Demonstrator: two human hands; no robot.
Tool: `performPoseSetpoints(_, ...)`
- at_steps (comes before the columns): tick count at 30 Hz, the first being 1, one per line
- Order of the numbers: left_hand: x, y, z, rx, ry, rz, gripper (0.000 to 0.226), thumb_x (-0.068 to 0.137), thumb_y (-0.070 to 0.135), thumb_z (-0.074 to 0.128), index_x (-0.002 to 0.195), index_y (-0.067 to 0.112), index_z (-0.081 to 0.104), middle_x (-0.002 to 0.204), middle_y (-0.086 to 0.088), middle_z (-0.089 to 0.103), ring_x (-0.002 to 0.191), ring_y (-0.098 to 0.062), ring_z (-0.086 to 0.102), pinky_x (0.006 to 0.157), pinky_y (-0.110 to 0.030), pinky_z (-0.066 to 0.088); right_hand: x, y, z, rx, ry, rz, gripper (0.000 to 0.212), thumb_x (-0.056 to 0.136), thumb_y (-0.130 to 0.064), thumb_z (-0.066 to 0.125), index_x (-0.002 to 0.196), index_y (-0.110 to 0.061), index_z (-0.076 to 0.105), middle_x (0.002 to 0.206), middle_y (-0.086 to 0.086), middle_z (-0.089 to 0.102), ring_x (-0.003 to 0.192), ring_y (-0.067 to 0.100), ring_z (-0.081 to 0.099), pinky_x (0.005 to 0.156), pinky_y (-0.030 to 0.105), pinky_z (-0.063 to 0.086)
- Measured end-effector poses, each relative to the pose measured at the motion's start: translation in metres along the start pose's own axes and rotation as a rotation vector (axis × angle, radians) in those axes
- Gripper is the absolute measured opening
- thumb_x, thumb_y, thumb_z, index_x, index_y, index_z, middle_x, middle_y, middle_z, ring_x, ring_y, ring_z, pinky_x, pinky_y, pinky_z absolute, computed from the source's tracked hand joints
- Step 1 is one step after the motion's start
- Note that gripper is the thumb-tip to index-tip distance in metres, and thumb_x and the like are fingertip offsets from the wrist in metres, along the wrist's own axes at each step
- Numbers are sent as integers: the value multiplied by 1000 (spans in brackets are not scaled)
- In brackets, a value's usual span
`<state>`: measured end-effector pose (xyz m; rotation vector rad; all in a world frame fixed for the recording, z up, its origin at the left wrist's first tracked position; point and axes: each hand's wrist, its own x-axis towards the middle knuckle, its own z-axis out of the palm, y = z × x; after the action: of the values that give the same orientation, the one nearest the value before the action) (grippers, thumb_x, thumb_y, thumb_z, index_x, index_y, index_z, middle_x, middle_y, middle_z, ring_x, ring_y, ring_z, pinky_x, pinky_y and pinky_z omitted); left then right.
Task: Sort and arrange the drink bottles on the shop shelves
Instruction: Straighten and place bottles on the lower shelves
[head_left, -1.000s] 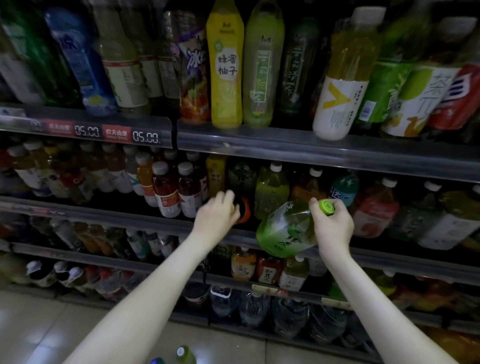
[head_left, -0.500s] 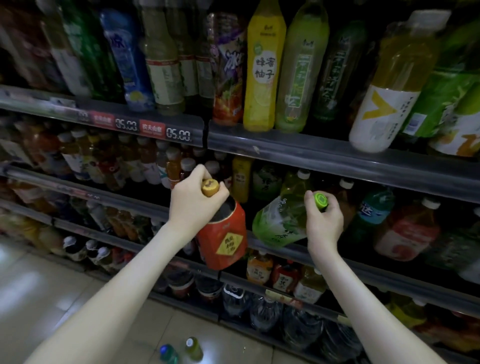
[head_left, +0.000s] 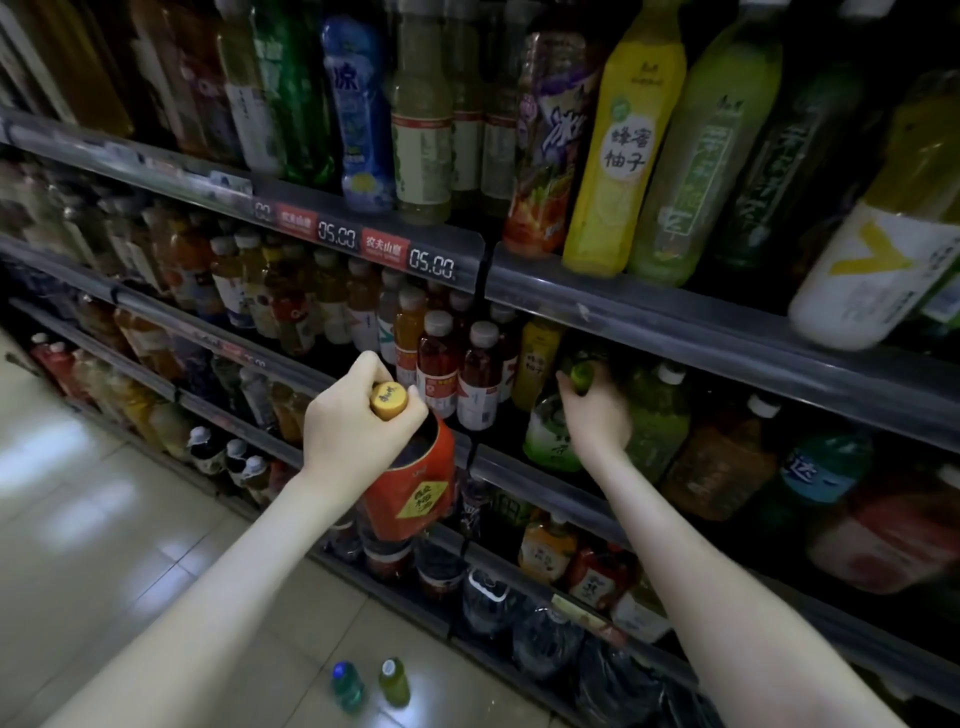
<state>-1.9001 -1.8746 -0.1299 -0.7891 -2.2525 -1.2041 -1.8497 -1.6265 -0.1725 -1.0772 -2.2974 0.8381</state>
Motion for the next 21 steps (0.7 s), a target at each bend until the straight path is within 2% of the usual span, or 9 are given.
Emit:
performPoseSetpoints(2,-3,-2,0,-8,-5,-14,33,83,21,68,70,14,38,54,4,38,50,-14,45,48,-26,32,10,-2,2,-175,7,-4,52,99,-46,42,140,-14,37,129,12,51,110,31,54,75,36,48)
performPoseSetpoints(4,-5,-2,1,-18,-7,-35,34,83,19,69,70,14,38,55,4,38,50,-13,44,49,-25,31,16,0,4,-296,17,-42,54,100,-43,42,146,-19,29,148,15,30,132,36,33,100,46,39)
performPoseSetpoints(5,-6,-2,1,-20,-8,-42,34,83,18,70,70,14,38,55,3,39,50,-13,44,49,-25,31,17,1,5,-308,-16,-81,56,99,-41,44,149,-24,24,151,15,23,136,37,26,105,48,34)
performPoseSetpoints(8,-8,-3,3,-27,-9,-56,34,82,19,70,70,12,39,55,1,40,51,-14,45,49,-24,31,7,11,14,-324,-228,-179,75,95,-38,55,152,-37,7,158,12,0,144,36,8,106,50,38)
performPoseSetpoints(10,-8,-3,4,-51,-12,-42,33,82,32,63,70,13,39,55,2,40,50,-14,45,48,-26,32,4,24,22,-462,-266,-240,87,93,-27,61,153,-37,-1,158,15,-10,146,37,0,105,47,41)
performPoseSetpoints(12,-8,-3,4,-68,-18,-13,34,80,42,54,70,14,38,54,3,39,50,-13,45,48,-27,33,8,33,27,-608,-204,-290,94,92,-10,60,152,-36,-8,158,18,-9,147,36,0,107,43,40)
performPoseSetpoints(14,-8,-5,2,-70,-19,10,34,80,43,53,70,14,38,54,4,39,51,-13,46,48,-24,32,13,34,29,-713,-171,-311,97,92,-2,58,152,-34,-11,158,19,-6,147,35,3,103,38,42)
performPoseSetpoints(18,-7,-6,1,-60,-36,25,34,83,20,69,69,13,38,55,4,40,56,-15,45,50,-18,31,24,19,23,-773,-226,-250,104,86,11,54,151,-34,-12,157,18,-6,145,36,6,97,38,48)
performPoseSetpoints(21,-6,-6,-3,-55,-50,45,32,81,22,67,69,13,38,55,4,39,58,-17,45,50,-18,32,29,13,17,-800,-232,-279,100,84,13,52,153,-31,-5,155,20,2,142,37,10,101,39,42)
